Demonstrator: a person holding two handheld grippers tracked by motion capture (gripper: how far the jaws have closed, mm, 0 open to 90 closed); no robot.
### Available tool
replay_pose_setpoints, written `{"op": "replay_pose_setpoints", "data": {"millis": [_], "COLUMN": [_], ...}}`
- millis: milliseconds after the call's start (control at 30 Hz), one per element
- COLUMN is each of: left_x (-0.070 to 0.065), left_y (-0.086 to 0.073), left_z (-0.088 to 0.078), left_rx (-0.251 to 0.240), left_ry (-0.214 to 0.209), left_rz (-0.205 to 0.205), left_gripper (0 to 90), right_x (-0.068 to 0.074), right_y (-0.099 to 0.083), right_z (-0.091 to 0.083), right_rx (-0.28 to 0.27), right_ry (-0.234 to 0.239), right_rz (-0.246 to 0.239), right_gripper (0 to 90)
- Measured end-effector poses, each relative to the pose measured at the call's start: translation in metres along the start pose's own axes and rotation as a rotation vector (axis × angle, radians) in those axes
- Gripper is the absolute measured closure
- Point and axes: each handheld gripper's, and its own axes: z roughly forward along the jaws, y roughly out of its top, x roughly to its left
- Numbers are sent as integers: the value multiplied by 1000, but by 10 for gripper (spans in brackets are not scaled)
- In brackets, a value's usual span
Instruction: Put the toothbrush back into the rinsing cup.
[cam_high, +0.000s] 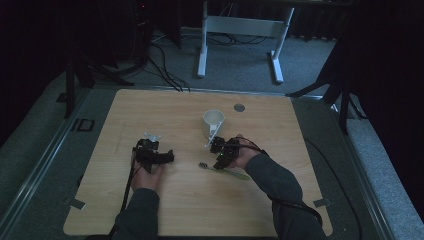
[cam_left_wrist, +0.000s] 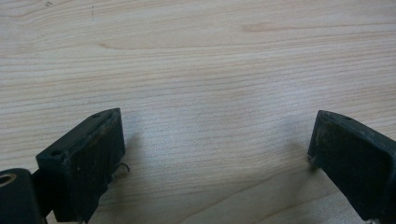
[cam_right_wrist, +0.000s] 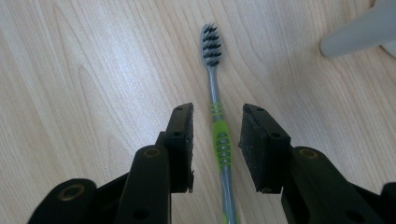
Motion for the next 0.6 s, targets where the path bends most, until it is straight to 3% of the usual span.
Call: {"op": "replay_pose_setpoints", "data": {"millis": [600], "left_x": [0], "left_y": [0], "left_z": [0], "left_rx": [-1], "left_ry": [0], "left_rz": [0], "left_gripper": [40], "right_x": [1], "right_y": [-1], "right_z": [8], "right_rx": [29], "right_ry": [13], "right_rz": [-2], "right_gripper": [641]}}
